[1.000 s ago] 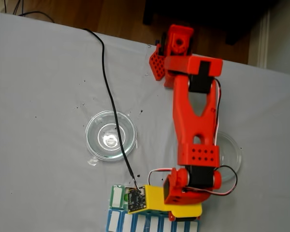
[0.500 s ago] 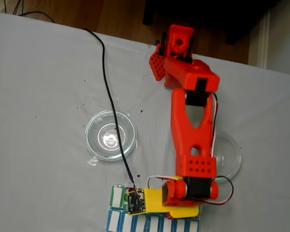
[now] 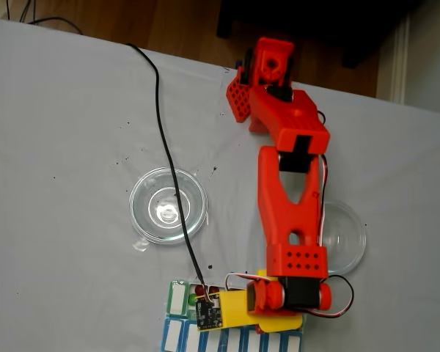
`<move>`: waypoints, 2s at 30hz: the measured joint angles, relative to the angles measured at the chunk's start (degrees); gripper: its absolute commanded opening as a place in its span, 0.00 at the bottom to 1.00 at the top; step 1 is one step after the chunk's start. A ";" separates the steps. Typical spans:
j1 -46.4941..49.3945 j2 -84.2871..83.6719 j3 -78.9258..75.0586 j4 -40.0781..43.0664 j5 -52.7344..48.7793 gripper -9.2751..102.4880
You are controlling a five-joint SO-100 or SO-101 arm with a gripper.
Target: Sort medicines into box.
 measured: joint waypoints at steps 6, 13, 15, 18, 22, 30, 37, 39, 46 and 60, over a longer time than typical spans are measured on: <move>0.00 2.81 3.08 -1.05 -1.32 0.09; 0.44 16.35 16.96 -12.30 0.00 0.09; 0.70 20.21 21.09 -16.35 1.32 0.09; 0.79 25.40 26.46 -21.27 2.72 0.09; 1.85 29.71 30.50 -26.72 3.87 0.09; 4.48 30.32 31.20 -29.79 2.20 0.09; 5.71 26.19 25.49 -23.20 0.79 0.09; 6.06 24.43 23.47 -21.53 0.35 0.09; 6.77 21.88 19.95 -17.93 0.00 0.09; 5.62 19.07 18.02 -15.91 -0.09 0.09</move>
